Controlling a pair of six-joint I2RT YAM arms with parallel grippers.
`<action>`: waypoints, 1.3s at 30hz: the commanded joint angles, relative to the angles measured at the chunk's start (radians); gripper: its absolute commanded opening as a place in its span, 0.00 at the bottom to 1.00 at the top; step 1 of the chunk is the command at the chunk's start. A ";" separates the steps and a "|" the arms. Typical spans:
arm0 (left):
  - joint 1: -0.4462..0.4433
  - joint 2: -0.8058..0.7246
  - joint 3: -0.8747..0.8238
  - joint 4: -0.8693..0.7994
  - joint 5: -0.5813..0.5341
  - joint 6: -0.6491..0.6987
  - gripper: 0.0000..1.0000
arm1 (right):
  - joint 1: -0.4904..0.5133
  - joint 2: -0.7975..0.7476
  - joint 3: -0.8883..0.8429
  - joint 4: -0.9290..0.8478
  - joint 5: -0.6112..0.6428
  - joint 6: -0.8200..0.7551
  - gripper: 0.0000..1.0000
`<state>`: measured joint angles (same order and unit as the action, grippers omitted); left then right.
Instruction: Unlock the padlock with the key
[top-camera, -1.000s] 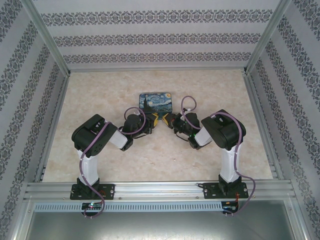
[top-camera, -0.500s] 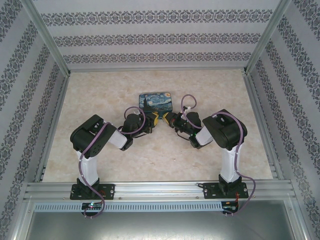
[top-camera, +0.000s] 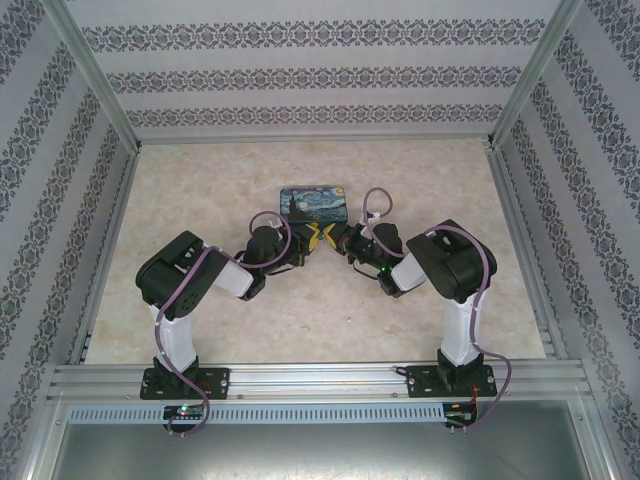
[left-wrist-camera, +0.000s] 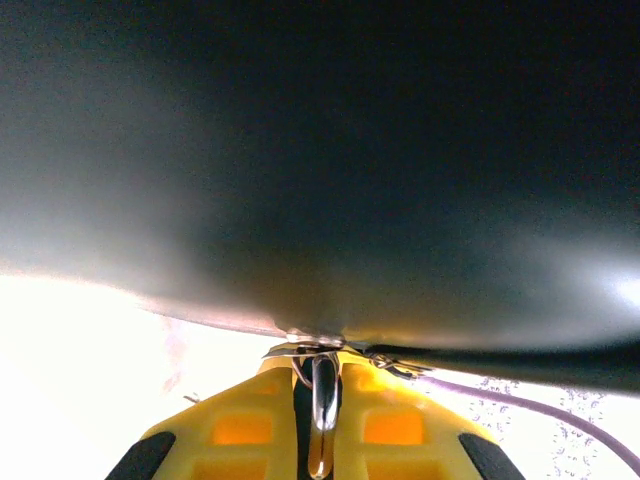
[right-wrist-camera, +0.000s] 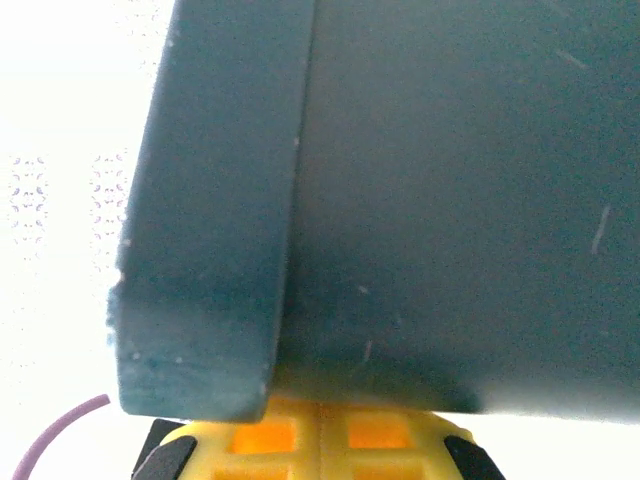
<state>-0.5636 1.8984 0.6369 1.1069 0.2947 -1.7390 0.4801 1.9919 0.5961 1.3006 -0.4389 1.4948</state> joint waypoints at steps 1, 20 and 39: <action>-0.093 -0.044 0.015 0.056 0.248 0.046 0.00 | 0.031 -0.028 0.048 0.012 -0.027 0.004 0.00; -0.089 0.053 -0.001 0.135 0.176 0.037 0.00 | 0.020 -0.034 0.024 -0.008 -0.049 0.001 0.39; -0.068 0.083 0.037 0.025 0.158 0.127 0.00 | -0.072 -0.360 -0.289 -0.270 -0.194 -0.179 0.70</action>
<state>-0.6338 1.9705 0.6422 1.1355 0.4305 -1.6577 0.4080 1.6775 0.3172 1.1080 -0.5751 1.3922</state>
